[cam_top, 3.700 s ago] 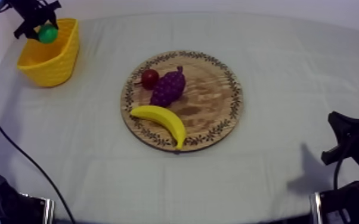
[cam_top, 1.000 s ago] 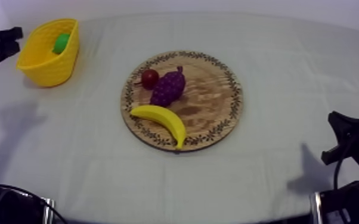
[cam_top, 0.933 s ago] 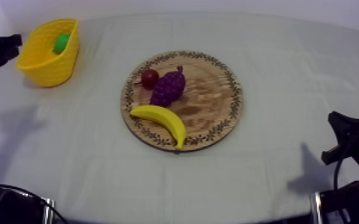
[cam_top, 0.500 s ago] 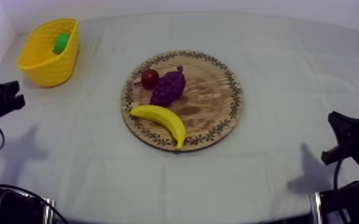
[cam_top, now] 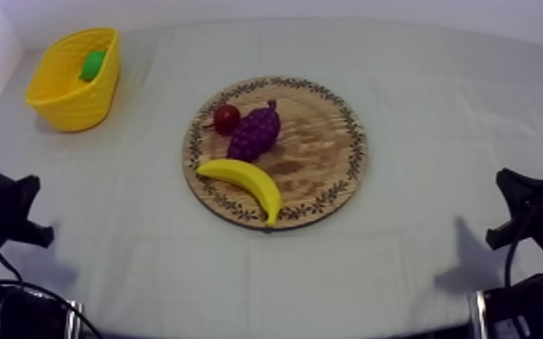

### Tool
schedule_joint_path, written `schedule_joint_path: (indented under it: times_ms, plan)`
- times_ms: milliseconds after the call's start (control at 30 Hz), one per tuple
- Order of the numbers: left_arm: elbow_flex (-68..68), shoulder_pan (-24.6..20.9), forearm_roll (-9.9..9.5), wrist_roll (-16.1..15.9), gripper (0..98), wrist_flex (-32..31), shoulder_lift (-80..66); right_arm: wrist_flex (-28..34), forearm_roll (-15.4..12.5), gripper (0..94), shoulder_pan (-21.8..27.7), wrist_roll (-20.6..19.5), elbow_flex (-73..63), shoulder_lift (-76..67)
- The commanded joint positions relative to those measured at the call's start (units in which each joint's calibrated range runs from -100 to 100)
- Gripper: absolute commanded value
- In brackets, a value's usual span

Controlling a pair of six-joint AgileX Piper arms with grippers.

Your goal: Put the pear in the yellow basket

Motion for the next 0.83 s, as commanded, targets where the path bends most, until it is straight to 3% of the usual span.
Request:
schedule_joint_path:
  times_ms: [0,133,233,433,533,800]
  plan:
    - [0.8,0.1,0.48,-1.7,0.0,3.2,-5.8,0.0,0.0,0.4,0.0,-0.1,0.0,0.0]
    - [1.5,0.4,1.6,-2.5,0.0,6.2,-11.2,0.0,0.0,0.4,0.0,0.0,0.0,0.0]
    - [1.9,0.5,1.77,0.0,0.0,6.2,-12.4,0.0,0.0,0.4,-0.1,0.0,0.0,0.0]
    - [5.3,0.6,-0.59,17.6,0.0,-3.9,-13.0,0.0,0.0,0.4,-0.1,0.0,0.0,0.0]
    - [5.9,0.6,-0.91,22.3,0.0,-5.8,-13.1,0.0,0.0,0.4,-0.1,0.0,0.0,0.0]
    - [6.1,0.6,-1.07,21.5,0.0,-6.8,-13.1,0.0,0.0,0.4,-0.1,-0.1,0.0,0.0]
